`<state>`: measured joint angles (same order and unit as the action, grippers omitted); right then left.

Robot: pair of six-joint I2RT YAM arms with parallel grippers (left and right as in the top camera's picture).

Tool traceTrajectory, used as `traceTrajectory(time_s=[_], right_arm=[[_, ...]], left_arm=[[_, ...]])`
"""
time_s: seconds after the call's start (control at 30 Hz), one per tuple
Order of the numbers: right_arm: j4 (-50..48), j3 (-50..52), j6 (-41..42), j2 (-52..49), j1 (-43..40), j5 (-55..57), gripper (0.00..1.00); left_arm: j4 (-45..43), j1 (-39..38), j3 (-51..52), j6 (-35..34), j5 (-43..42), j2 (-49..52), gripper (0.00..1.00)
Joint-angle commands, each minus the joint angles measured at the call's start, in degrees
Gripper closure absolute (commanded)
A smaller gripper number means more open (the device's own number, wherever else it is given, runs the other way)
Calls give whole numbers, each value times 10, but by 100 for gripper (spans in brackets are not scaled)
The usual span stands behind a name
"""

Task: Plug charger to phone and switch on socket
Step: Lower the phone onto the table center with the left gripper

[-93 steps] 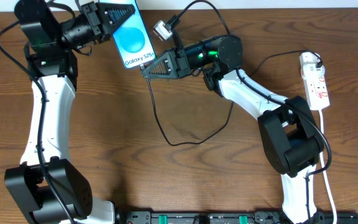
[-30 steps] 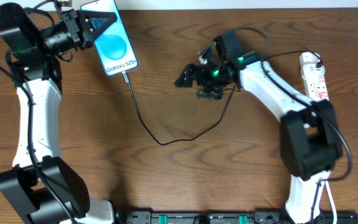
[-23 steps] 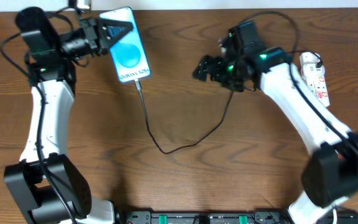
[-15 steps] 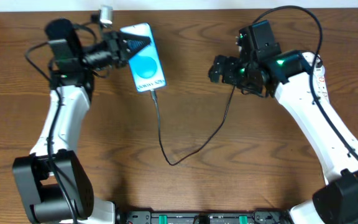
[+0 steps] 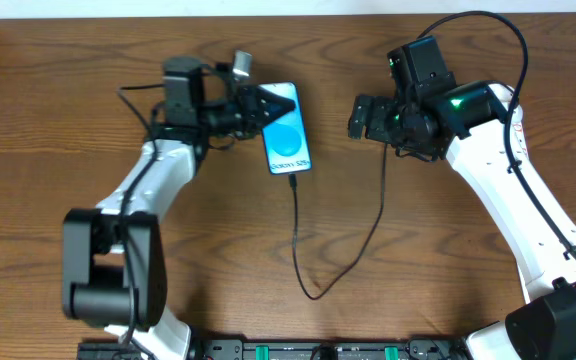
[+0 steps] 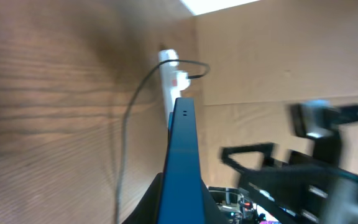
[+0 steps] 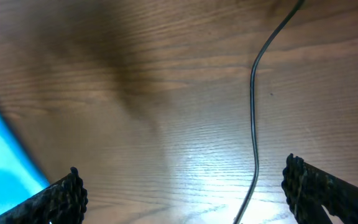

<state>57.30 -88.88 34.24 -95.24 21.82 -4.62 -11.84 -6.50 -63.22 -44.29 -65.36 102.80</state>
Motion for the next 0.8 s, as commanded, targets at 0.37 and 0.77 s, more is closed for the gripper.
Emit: traceTrajectory(time_s=[0.37, 0.77], right_arm=[[17, -3, -11, 8, -1, 30, 1], [17, -3, -11, 8, -1, 30, 1]], left_arm=[[-2, -58, 2, 21, 91, 100, 92], [-1, -107, 2, 23, 183, 110, 93]])
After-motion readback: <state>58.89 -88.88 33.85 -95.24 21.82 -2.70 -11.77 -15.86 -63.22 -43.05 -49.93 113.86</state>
